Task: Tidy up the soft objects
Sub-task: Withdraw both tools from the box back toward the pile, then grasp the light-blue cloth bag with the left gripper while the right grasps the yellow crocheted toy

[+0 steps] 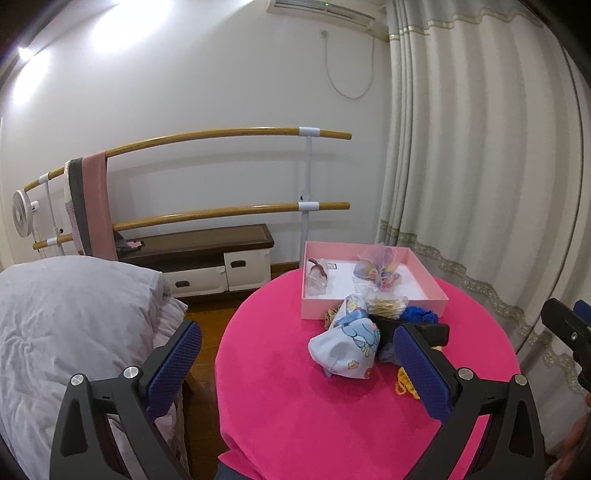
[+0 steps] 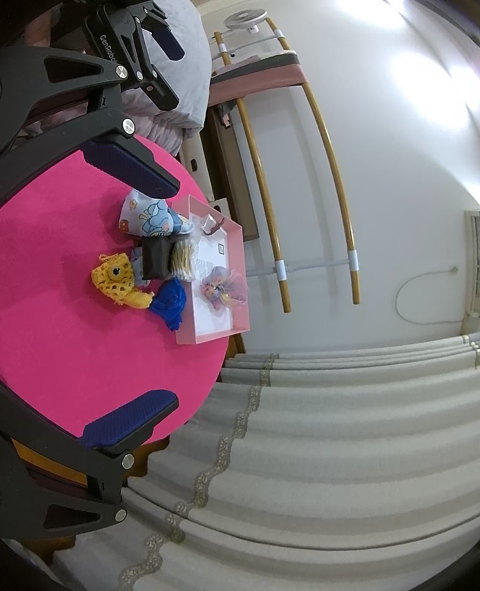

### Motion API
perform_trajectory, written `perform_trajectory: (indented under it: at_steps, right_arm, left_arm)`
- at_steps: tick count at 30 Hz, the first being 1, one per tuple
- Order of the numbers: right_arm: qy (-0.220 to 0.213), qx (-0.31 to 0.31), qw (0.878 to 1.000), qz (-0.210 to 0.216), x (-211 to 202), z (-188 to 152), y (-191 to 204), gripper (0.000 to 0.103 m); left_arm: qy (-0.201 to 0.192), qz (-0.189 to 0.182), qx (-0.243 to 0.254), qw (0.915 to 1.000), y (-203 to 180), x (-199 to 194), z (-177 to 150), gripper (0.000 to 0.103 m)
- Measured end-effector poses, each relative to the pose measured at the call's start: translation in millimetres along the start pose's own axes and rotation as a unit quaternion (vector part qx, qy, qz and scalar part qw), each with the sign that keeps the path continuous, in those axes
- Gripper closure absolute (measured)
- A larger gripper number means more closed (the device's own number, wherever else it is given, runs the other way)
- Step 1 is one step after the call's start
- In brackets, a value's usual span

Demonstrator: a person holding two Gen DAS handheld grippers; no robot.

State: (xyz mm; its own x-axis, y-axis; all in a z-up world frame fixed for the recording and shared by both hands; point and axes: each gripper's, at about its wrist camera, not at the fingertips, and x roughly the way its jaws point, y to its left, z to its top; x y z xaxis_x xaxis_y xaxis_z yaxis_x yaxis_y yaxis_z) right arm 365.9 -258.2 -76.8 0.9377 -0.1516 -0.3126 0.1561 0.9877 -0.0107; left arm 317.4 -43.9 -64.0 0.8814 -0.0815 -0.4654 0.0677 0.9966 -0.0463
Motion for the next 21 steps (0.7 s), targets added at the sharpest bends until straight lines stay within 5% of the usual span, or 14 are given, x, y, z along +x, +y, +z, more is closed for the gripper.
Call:
perform_trajectory:
  at_steps: [8, 21]
  right_arm:
    - [0.018, 0.007, 1.000, -0.009, 12, -5, -11, 0.000]
    - [0.116, 0.010, 0.993, -0.003, 78, -37, -23, 0.000]
  left_arm:
    - [0.024, -0.007, 0.004, 0.9997, -1, 12, -1, 0.000]
    - [0.108, -0.024, 0.026, 0.9935, -15, 72, -8, 0.000]
